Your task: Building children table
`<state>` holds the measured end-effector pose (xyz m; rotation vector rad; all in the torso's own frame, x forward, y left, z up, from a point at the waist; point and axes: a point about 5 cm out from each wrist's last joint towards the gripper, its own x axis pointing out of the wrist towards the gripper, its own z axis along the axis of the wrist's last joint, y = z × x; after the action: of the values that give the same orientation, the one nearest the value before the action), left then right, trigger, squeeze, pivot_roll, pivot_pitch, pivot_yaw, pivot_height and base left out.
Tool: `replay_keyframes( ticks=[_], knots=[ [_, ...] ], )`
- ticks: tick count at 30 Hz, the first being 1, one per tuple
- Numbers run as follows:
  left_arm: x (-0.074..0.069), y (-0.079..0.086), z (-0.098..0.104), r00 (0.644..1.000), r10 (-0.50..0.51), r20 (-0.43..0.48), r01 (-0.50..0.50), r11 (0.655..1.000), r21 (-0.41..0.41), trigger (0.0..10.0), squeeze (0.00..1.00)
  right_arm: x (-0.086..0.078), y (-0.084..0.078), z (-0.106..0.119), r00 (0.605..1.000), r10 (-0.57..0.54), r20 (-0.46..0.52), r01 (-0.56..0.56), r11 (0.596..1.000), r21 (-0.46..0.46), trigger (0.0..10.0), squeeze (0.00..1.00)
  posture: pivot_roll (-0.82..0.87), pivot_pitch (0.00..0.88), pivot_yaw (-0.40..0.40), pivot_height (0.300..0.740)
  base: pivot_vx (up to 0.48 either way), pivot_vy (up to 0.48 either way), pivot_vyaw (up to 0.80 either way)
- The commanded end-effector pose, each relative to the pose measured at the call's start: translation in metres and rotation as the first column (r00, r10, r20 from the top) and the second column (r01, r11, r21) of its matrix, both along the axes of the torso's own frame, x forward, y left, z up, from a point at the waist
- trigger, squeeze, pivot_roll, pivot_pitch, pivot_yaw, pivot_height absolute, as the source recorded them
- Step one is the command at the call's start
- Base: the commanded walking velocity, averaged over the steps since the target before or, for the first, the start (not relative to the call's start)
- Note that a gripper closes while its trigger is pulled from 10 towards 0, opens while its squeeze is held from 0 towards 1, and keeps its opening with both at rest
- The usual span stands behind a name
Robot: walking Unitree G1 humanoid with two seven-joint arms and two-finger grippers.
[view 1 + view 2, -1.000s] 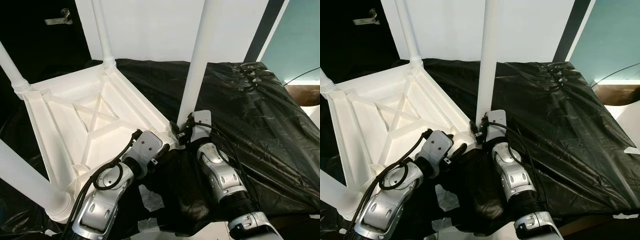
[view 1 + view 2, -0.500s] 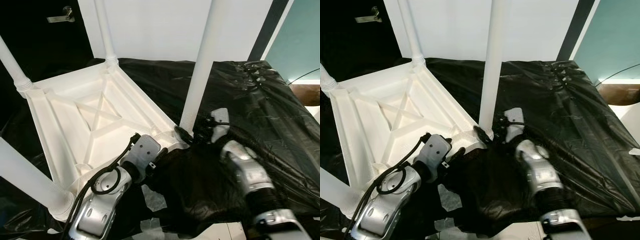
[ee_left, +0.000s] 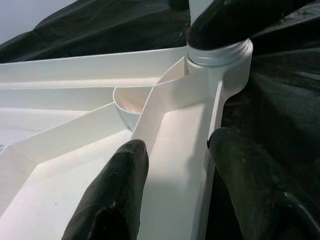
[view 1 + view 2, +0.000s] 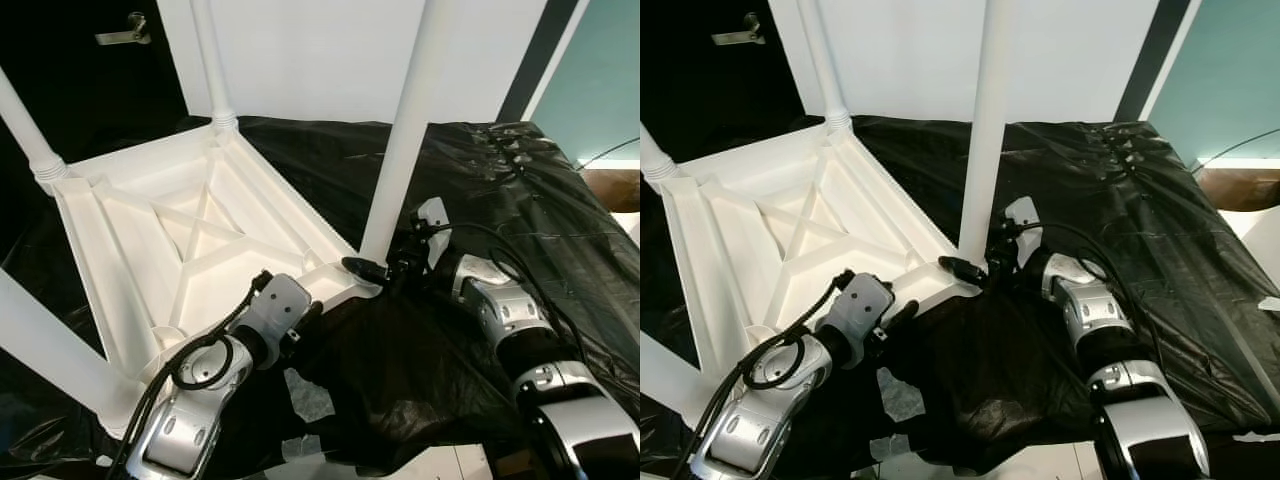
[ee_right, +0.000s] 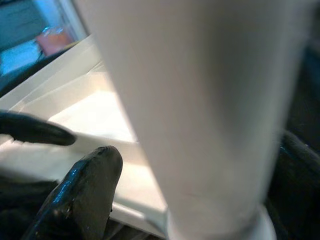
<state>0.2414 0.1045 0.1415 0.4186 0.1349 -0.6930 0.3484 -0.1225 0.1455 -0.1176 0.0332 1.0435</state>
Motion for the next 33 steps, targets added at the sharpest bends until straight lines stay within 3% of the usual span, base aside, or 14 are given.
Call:
replay_keyframes(
  ticks=[1,4,5,6,15,20,23,24,26,31,33],
  knots=[
    [-0.002,-0.001,-0.005,0.999,-0.021,-0.031,0.021,1.0,0.01,10.0,0.0,0.001,-0.002,0.0,1.0,0.01,0.003,-0.01,1.0,-0.023,10.0,0.0,0.16,0.031,-0.053,0.74,0.0,0.0,0.0],
    [-0.003,-0.001,-0.004,0.999,-0.023,-0.033,0.023,1.0,0.011,10.0,0.0,0.005,0.002,0.0,0.999,0.052,-0.004,-0.052,0.997,-0.062,10.0,0.0,0.16,0.032,-0.051,0.74,0.0,0.0,0.0],
    [-0.003,-0.001,-0.004,0.999,-0.023,-0.032,0.024,1.0,0.012,10.0,0.0,0.008,0.003,0.0,0.998,0.063,-0.005,-0.063,0.995,-0.083,9.3,0.0,0.17,0.031,-0.054,0.74,0.0,0.0,0.0],
    [-0.003,-0.001,-0.004,0.999,-0.019,-0.029,0.019,1.0,0.011,10.0,0.0,0.01,0.004,0.0,0.998,0.069,-0.006,-0.069,0.993,-0.1,0.0,0.0,0.18,0.032,-0.061,0.74,0.0,0.0,0.0],
    [-0.006,-0.002,-0.004,1.0,-0.001,-0.026,0.001,1.0,0.002,10.0,0.0,0.012,-0.003,-0.005,0.999,0.013,-0.039,-0.018,0.993,-0.115,0.0,0.0,0.17,0.043,-0.077,0.74,0.0,0.0,0.0],
    [-0.006,-0.005,-0.004,1.0,-0.001,-0.027,0.001,1.0,-0.009,10.0,0.0,0.013,-0.003,-0.012,0.991,-0.128,-0.034,0.123,0.983,-0.134,0.0,0.0,0.15,0.053,-0.083,0.74,0.0,0.0,0.0],
    [-0.006,-0.006,-0.004,1.0,-0.003,-0.028,0.003,1.0,-0.017,10.0,0.0,0.015,0.002,-0.02,0.931,-0.36,-0.06,0.354,0.931,-0.092,0.0,0.0,0.15,0.062,-0.076,0.74,0.0,0.0,0.0],
    [-0.006,-0.006,-0.004,1.0,-0.003,-0.028,0.003,1.0,-0.017,10.0,0.0,0.015,0.002,-0.02,0.931,-0.36,-0.06,0.354,0.931,-0.092,0.0,0.0,0.15,0.062,-0.076,0.74,0.0,0.0,0.0],
    [-0.006,-0.007,-0.003,1.0,-0.006,-0.03,0.006,1.0,-0.019,10.0,0.0,0.013,0.008,-0.024,0.893,-0.447,-0.053,0.442,0.893,-0.087,0.0,0.0,0.15,0.065,-0.072,0.74,0.0,0.0,0.0],
    [-0.006,-0.006,-0.003,1.0,-0.007,-0.03,0.007,1.0,-0.018,10.0,0.0,0.011,0.013,-0.026,0.875,-0.48,-0.057,0.475,0.876,-0.08,0.0,0.0,0.14,0.067,-0.07,0.74,0.0,0.0,0.0],
    [-0.007,-0.007,-0.003,0.999,-0.013,-0.034,0.012,1.0,-0.02,10.0,0.0,0.0,0.04,-0.034,0.783,-0.615,-0.096,0.613,0.789,-0.054,0.0,0.0,0.14,0.069,-0.064,0.74,0.0,0.0,0.0]
  ],
)
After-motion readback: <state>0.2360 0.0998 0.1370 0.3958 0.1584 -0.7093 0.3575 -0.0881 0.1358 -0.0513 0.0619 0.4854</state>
